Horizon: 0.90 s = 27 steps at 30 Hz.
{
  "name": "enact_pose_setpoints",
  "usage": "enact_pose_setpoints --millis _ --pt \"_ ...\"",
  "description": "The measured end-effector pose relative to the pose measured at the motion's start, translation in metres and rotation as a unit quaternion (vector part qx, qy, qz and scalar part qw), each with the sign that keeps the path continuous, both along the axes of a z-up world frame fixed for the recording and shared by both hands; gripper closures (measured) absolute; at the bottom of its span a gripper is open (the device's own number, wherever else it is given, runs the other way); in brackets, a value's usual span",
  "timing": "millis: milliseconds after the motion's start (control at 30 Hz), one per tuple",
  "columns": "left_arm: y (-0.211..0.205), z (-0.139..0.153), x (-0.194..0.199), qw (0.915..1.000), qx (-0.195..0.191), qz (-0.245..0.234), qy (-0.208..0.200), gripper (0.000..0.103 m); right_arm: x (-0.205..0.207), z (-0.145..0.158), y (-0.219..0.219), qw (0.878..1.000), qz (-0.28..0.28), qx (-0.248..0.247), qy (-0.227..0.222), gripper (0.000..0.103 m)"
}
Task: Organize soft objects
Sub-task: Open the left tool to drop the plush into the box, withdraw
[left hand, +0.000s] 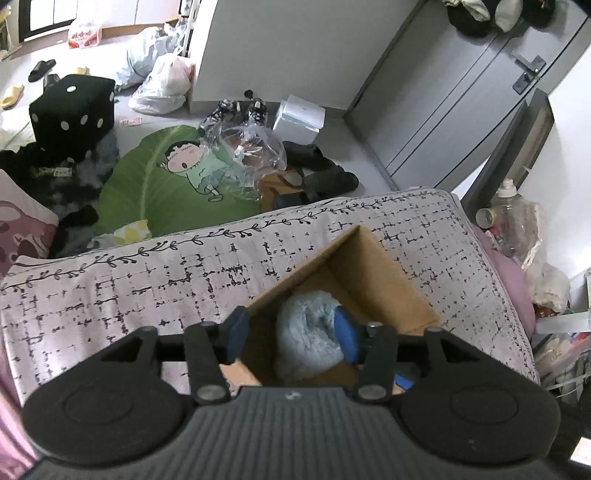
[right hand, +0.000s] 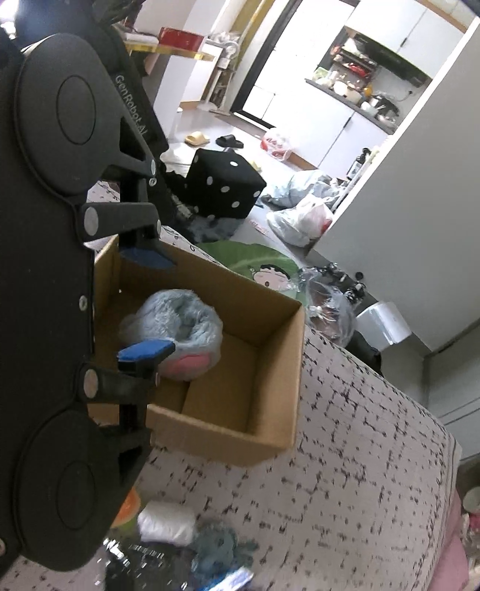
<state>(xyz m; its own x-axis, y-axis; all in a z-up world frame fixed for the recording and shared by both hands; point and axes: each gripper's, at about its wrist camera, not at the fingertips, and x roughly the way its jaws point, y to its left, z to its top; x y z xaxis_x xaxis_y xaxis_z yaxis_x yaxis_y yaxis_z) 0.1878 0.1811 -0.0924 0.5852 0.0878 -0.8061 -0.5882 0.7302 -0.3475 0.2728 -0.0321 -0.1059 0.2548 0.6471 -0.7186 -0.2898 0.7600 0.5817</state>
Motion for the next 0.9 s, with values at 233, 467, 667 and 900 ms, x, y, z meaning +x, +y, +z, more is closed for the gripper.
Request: enact_pose_setpoints --millis 233,467,667,900 --pt "-0.029 0.023 -0.022 0.9995 0.021 0.001 -0.024 0.029 -0.014 0.019 -0.046 0.999 -0.026 -0.008 -0.031 0.048" --pt "-0.07 0.045 -0.038 0.9975 0.036 -0.036 -0.049 0.024 -0.028 0.033 -0.096 0.997 -0.049 -0.008 -0.055 0.036" --pt "-0.103 0.059 -0.046 0.9947 0.059 -0.062 -0.055 0.022 -0.045 0.041 -0.128 0.996 -0.052 -0.004 -0.074 0.031" --pt "-0.138 0.068 -0.053 0.9908 0.082 -0.089 -0.062 0.022 -0.056 0.045 -0.159 0.994 -0.052 -0.018 -0.094 0.015"
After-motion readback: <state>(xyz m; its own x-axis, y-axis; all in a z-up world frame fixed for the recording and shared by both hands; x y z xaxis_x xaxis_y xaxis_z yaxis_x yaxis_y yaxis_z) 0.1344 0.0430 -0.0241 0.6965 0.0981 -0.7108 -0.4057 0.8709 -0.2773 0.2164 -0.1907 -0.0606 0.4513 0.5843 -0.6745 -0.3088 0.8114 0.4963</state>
